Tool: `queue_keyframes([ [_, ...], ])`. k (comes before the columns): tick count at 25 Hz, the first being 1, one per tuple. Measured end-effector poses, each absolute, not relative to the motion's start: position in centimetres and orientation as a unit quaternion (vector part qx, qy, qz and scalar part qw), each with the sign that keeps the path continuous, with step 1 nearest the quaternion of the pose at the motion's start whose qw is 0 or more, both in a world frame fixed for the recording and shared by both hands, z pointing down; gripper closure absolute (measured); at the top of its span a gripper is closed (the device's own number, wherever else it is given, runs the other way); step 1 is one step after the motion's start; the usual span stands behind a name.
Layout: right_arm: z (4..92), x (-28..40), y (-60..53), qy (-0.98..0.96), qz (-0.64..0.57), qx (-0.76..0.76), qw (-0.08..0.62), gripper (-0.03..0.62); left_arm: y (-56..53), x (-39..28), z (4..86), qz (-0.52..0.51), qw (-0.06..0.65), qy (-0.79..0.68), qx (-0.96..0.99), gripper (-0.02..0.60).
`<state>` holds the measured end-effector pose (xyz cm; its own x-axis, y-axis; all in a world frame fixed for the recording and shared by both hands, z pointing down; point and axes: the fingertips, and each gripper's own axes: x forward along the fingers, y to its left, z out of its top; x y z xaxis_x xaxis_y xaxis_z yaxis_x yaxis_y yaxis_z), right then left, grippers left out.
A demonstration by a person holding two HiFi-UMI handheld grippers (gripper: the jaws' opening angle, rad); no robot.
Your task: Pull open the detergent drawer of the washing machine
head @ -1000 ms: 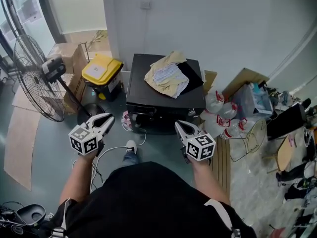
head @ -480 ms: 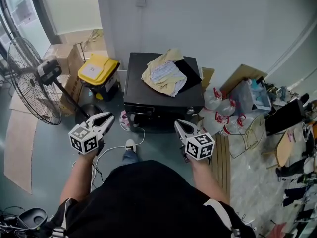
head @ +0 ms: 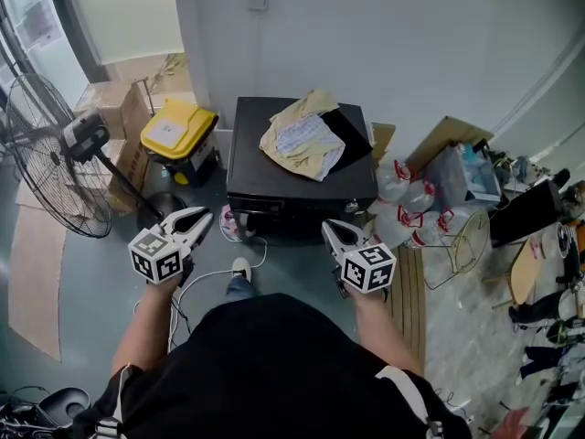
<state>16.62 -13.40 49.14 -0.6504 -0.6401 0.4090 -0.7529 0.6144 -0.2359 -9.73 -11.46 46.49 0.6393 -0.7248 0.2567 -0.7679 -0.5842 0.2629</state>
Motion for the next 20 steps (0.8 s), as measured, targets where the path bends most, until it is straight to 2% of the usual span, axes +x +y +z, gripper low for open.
queue_keyframes([
  [20,51.5,15.0,-17.9,-0.879,0.216,0.395,0.16,0.592,-16.4,-11.1,48.4,0.077,0.195,-0.41,0.888,0.526],
])
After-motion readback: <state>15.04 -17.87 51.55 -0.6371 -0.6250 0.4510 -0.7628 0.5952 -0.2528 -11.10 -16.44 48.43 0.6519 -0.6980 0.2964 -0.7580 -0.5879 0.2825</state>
